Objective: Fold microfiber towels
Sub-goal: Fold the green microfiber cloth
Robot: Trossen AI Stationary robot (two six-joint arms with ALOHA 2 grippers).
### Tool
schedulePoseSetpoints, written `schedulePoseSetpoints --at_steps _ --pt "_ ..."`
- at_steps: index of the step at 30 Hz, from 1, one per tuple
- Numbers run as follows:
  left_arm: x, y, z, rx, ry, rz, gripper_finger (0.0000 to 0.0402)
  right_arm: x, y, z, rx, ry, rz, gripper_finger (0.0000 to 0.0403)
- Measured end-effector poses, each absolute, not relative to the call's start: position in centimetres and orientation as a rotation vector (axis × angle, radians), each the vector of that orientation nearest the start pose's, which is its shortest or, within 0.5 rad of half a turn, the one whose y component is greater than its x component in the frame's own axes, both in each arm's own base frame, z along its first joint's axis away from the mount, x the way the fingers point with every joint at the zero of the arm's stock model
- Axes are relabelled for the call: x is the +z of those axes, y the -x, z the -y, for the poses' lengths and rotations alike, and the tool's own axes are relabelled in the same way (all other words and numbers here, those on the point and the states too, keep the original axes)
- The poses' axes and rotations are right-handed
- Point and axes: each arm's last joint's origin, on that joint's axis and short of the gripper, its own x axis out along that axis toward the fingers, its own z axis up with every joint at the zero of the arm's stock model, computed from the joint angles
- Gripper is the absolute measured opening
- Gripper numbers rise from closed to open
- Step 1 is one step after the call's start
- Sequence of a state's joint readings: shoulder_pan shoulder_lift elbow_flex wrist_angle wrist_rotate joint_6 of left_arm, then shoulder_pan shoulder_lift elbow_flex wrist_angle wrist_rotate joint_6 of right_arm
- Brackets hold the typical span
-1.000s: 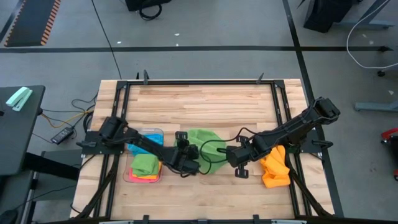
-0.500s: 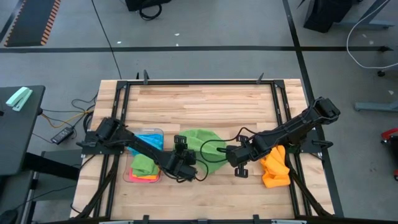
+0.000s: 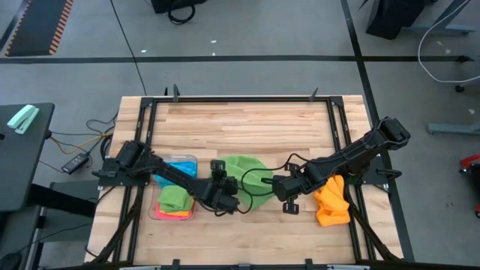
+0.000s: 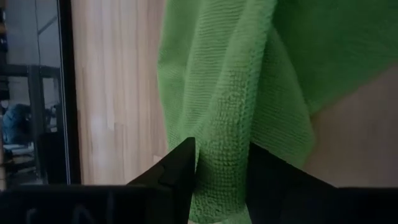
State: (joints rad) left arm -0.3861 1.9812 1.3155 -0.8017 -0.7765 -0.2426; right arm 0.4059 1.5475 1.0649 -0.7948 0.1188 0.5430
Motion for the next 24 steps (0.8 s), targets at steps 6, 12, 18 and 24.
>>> schedulePoseSetpoints --at_steps 6,12,18,24 --pt "15.4 -34.2 12.6 0.430 -0.629 -1.164 0.0099 21.5 -26.5 -11.0 -0.094 -0.138 -1.252 0.0006" --pt "15.4 -34.2 12.6 0.440 -0.619 -1.158 0.0043 21.5 -26.5 -11.0 -0.093 -0.137 -1.252 0.0006" --pt "15.9 -34.2 12.8 0.443 -0.619 -1.168 0.0015 21.5 -26.4 -11.0 -0.087 -0.125 -1.256 0.0006" --pt "19.3 -34.9 14.8 0.364 -0.576 -1.169 0.0009 23.7 -26.4 -11.3 -0.088 -0.102 -1.289 0.0006"
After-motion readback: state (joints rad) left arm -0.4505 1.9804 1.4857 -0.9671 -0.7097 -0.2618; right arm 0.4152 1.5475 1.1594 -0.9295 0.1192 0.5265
